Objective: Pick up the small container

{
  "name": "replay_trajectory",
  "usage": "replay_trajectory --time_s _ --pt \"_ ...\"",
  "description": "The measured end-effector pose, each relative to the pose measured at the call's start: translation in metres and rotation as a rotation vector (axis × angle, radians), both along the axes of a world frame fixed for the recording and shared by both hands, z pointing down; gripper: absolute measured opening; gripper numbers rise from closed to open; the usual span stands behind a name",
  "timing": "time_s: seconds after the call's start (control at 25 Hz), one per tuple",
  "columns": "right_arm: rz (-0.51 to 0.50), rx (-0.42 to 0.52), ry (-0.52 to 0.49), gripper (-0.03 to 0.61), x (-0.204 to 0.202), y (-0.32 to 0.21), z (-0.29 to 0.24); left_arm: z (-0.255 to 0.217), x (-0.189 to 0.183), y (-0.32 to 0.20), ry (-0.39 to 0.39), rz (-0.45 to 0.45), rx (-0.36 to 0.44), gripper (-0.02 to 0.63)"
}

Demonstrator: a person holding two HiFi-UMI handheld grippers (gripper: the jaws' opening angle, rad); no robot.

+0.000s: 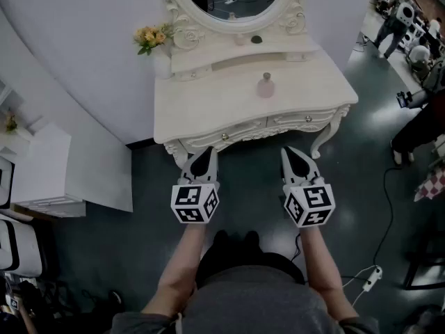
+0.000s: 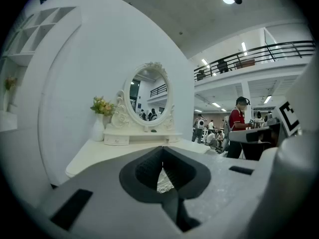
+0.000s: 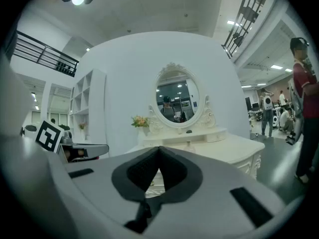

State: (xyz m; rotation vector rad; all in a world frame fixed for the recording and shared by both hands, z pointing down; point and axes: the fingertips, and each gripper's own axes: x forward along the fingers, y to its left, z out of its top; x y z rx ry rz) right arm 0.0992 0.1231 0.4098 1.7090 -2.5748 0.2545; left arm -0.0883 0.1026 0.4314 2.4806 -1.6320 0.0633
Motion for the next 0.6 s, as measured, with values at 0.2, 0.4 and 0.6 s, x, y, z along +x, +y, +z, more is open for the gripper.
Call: replay_trajectory --time_s 0.2,0.4,0.6 --pt "-0.026 0.009 0.008 0.003 -0.002 0.000 0.001 -0.001 0.007 0.001 -0.003 0.002 0.003 0.006" --pt "-0.020 0.012 0.009 0.005 0.001 -0.006 0.000 -0.001 0.010 0.002 -0.008 -0.010 0.002 0.006" --pt "-0.019 -0.004 0.002 0.065 0.009 -0.017 -0.001 -0.003 0.014 -0.001 -0.016 -0.023 0.003 0.006"
